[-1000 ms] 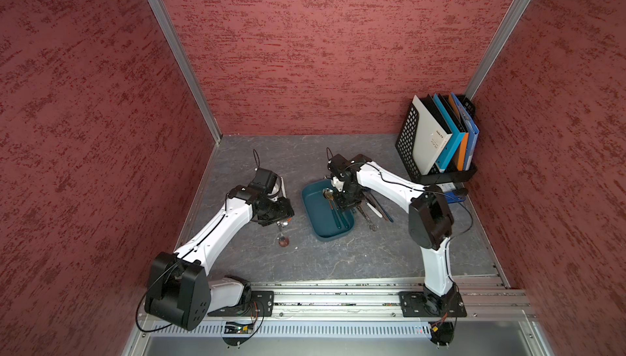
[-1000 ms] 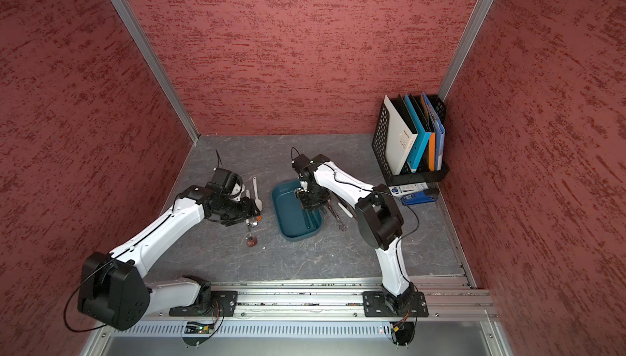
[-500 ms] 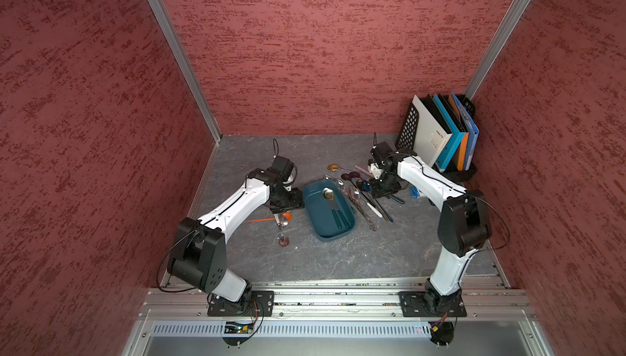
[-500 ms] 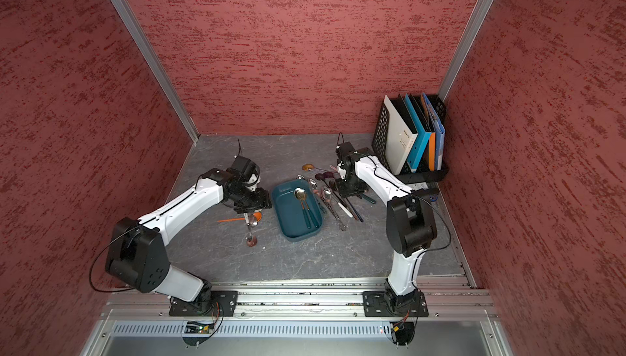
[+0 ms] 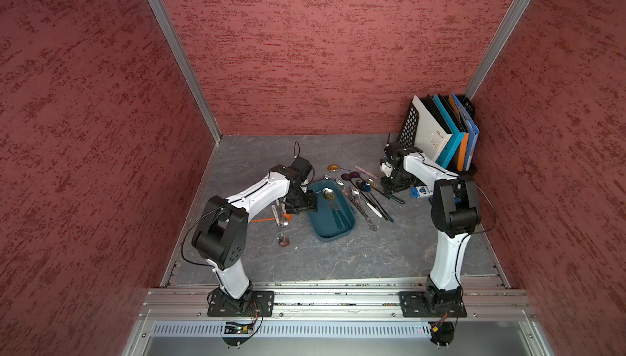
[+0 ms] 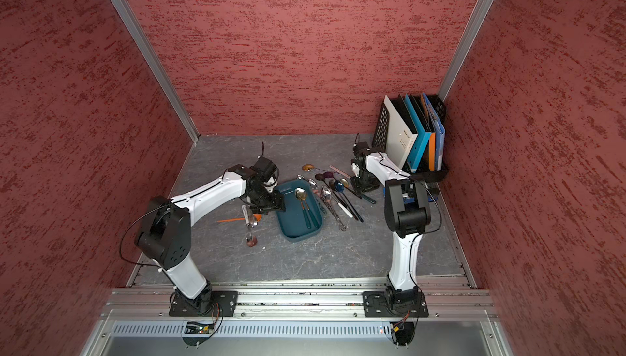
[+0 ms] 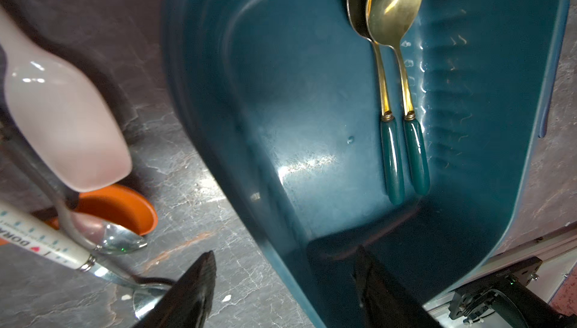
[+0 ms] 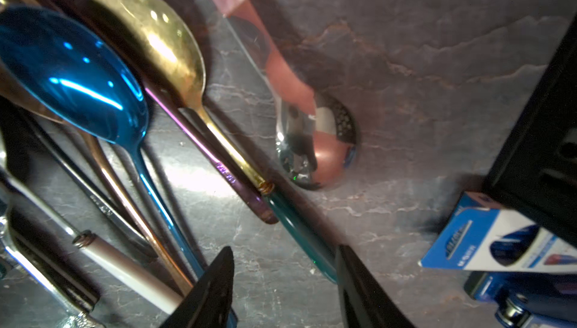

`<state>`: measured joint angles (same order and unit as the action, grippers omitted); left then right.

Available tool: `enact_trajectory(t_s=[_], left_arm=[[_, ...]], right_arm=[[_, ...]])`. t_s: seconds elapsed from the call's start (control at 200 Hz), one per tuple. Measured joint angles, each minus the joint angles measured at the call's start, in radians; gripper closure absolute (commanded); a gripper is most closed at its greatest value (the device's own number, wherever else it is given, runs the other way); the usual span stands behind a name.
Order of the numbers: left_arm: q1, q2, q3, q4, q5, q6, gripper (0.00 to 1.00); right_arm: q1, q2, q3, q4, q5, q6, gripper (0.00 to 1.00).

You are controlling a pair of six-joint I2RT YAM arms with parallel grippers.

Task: Put the spoon into the storage box
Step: Pick up the spoon from the center of the board.

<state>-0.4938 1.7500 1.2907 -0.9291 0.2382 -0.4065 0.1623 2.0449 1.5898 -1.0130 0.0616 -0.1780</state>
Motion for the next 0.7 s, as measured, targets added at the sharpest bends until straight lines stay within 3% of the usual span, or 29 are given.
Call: enact_trajectory(t_s=[0.696], left_arm=[[0.011, 0.086, 0.037, -0.023, 0.050, 0.064, 0.27]], right_arm=[[-0.015, -0.002, -0.135, 0.046, -0.076, 0.007, 0.55]])
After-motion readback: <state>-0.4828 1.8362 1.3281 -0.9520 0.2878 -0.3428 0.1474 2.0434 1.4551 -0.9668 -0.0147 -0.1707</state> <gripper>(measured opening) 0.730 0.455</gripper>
